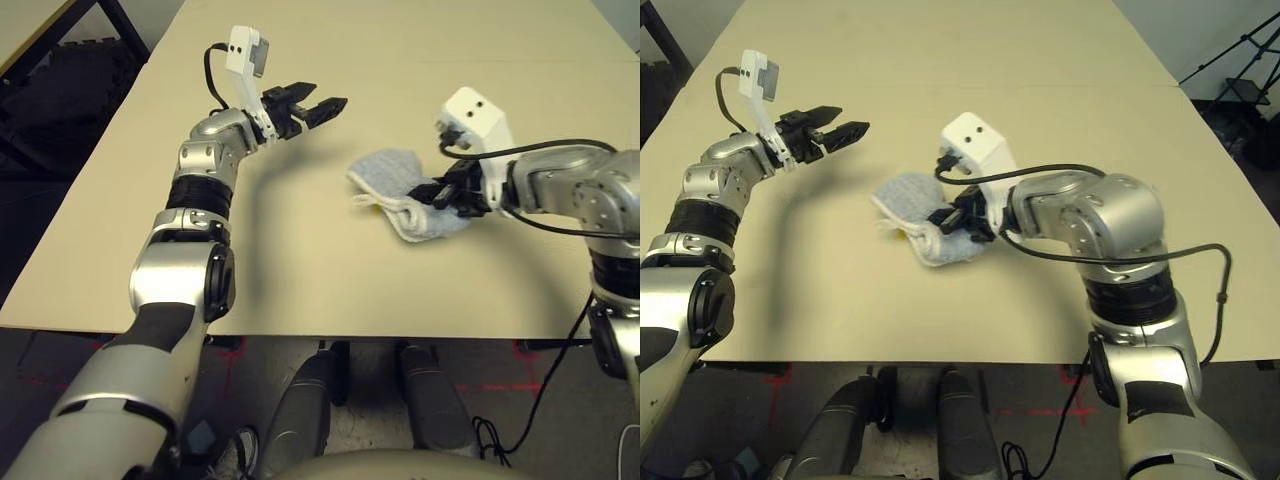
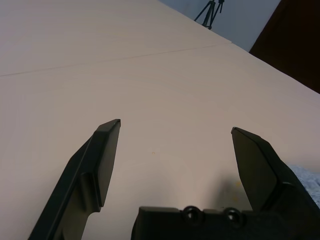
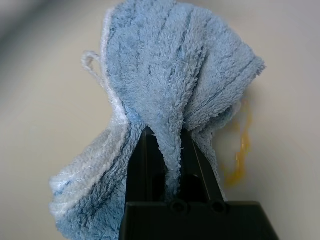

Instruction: Wipe the water off the table with a rag.

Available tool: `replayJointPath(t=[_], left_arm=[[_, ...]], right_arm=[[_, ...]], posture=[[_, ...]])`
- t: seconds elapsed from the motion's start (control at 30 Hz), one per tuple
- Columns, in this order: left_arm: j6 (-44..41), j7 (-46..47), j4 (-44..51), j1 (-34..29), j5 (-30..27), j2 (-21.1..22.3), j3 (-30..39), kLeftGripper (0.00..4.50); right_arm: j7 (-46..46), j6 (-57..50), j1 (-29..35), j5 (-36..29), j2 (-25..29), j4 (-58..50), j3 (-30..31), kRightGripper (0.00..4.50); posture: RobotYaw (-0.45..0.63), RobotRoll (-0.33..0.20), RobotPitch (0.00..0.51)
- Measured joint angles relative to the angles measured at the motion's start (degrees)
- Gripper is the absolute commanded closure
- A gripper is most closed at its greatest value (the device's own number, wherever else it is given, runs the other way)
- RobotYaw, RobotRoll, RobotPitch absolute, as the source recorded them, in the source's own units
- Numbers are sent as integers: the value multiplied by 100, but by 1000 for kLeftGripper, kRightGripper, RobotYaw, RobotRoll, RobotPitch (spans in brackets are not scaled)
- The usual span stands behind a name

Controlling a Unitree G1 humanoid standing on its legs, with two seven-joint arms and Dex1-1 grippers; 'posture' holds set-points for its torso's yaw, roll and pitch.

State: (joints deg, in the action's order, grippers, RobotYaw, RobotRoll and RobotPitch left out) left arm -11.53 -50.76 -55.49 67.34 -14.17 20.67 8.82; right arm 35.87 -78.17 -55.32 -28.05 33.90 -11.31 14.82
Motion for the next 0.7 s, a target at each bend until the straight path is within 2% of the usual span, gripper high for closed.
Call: replayJointPath(t=[0.2,0.47,0.7], left_arm=[[33,51,-17,-1,-2,-14,18,0],[34,98,-60,-14,-3,2,28,0],[35,112,-68,-17,-7,1,49,0]], right_arm=[[233,557,-138,376,-212,712,645,4397],[294,642,-229,533,-662,725,898,4398],[322,1170,-191,1023,-625,1215,1214,4398]], posture=[[-131,0,248],[-125,0,251],[-125,0,251]])
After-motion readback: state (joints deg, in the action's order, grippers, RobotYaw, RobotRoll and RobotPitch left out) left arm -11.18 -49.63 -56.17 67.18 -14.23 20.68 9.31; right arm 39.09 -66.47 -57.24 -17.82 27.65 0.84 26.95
